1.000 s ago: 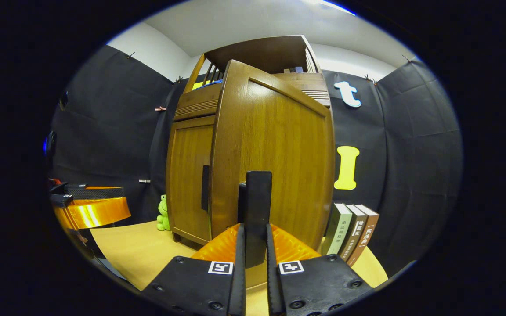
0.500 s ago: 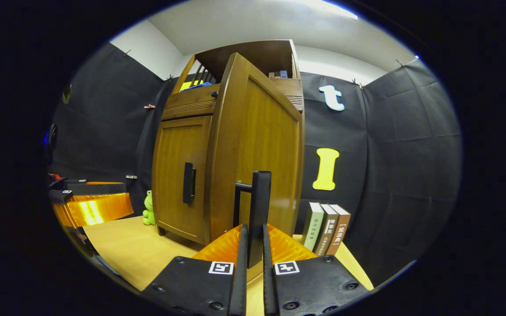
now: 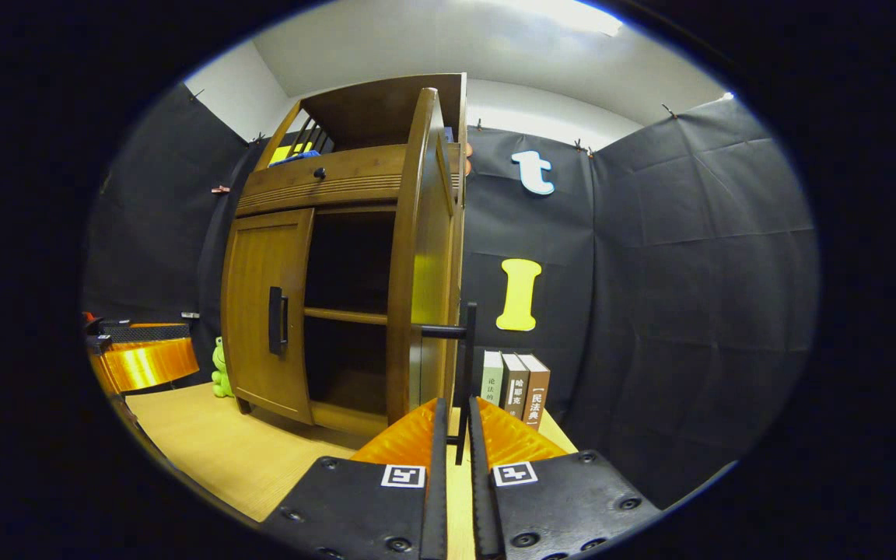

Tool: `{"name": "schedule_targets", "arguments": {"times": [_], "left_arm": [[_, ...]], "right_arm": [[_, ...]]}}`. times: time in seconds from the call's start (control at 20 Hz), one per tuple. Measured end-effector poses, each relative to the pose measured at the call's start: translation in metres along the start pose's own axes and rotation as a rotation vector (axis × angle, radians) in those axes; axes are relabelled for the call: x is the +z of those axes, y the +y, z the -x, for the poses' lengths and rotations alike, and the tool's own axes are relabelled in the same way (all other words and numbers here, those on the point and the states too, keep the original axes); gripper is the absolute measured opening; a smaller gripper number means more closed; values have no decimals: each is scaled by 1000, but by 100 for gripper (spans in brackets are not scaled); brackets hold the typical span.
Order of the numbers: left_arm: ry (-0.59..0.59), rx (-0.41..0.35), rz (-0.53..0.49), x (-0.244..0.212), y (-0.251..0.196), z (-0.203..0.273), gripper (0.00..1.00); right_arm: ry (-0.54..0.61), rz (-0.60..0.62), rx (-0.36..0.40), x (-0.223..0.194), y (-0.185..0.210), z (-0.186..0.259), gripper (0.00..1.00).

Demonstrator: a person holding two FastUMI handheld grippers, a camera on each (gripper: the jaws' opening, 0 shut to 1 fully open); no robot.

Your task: Open the right door of the double-door shoe cabinet with the right hand, and open the left door with the left hand.

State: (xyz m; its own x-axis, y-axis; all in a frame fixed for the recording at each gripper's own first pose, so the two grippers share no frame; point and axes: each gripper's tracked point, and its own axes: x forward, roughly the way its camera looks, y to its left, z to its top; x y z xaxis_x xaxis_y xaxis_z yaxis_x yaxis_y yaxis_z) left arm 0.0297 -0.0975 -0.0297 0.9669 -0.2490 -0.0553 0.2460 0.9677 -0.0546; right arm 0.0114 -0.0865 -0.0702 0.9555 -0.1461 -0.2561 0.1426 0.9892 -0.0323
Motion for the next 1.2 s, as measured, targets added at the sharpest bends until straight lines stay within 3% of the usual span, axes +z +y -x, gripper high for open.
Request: {"name": "schedule_targets", "arguments": {"times": [0.15, 0.3, 0.4, 0.45, 0.6, 0.8, 0.9, 0.95, 1.0, 1.15, 1.2], "left_arm": [[2, 5, -3, -2, 4, -7, 92], [15, 31, 13, -4, 15, -14, 91], [12, 53, 12, -2, 25, -17, 91], [4, 69, 5, 0, 32, -18, 92], [-15, 150, -22, 1, 70, -26, 88], [-10, 259, -9, 0, 123, -42, 92], [-12, 292, -25, -1, 146, -57, 92], [-8, 305, -39, -4, 156, -69, 88], [2, 323, -47, -8, 167, -78, 92], [44, 355, -17, -33, 199, -109, 89], [49, 368, -7, -39, 211, -121, 93]], "right_arm": [[-9, 42, -56, 3, -21, 14, 11], [-28, -9, -13, 10, -14, 30, 8], [-59, -7, -6, 20, -14, 38, 10], [-81, 2, -2, 27, -12, 44, 17], [-129, -3, 25, 42, -1, 53, 17], [-188, 13, -5, 63, -8, 65, 85], [-215, 21, -32, 71, -13, 68, 92], [-221, 27, -43, 72, -17, 69, 96], [-222, 32, -52, 71, -20, 68, 96], [-205, 45, -51, 67, -24, 60, 97], [-195, 54, -48, 63, -25, 57, 96]]}}
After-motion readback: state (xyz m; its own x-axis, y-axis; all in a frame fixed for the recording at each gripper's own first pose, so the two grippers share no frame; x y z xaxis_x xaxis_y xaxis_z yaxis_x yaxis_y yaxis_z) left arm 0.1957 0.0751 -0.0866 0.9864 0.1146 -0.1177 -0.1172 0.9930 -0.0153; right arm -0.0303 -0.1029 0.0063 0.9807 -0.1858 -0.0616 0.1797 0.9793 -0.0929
